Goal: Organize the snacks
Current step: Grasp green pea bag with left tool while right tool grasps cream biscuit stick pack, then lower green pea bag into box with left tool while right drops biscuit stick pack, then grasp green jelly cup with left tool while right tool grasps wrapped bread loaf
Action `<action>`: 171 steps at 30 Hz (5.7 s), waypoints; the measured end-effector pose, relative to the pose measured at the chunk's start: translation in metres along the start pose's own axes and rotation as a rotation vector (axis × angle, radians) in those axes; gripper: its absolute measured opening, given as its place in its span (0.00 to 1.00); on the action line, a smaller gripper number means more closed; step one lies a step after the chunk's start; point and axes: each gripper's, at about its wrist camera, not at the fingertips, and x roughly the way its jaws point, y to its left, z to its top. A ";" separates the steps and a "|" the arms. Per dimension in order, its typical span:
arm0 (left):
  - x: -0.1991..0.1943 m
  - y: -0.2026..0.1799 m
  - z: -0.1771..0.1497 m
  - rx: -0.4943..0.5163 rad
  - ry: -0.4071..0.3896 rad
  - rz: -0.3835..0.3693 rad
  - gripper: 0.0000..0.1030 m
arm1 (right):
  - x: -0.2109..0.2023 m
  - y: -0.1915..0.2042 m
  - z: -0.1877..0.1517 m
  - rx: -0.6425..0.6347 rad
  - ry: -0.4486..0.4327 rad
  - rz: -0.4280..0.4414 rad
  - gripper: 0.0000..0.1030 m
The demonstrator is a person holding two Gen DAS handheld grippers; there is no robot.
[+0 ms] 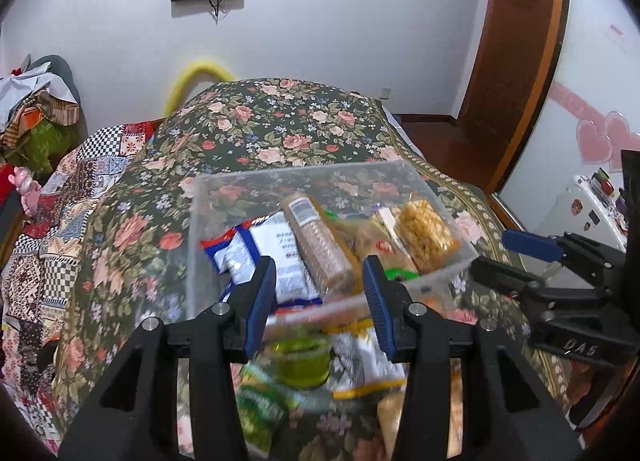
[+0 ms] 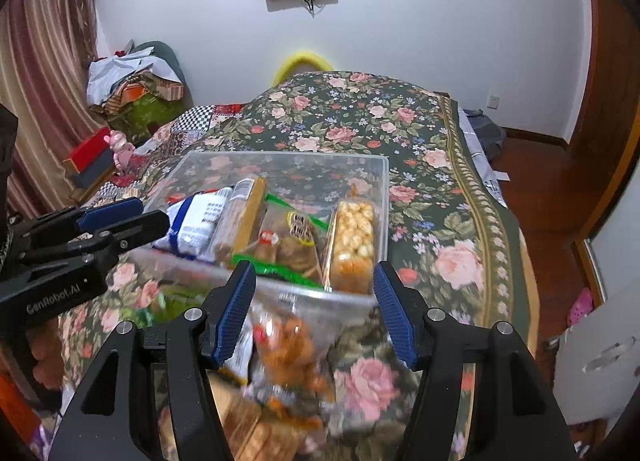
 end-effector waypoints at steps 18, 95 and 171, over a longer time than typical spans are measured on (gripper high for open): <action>-0.032 0.030 -0.081 0.005 0.110 0.041 0.67 | -0.024 0.009 -0.076 0.041 0.112 -0.019 0.62; -0.019 0.045 -0.017 -0.039 -0.093 0.036 0.31 | -0.005 0.028 0.009 -0.022 -0.111 0.000 0.23; -0.014 0.040 -0.118 -0.004 0.116 0.040 0.65 | 0.038 0.073 -0.085 -0.090 0.201 0.032 0.76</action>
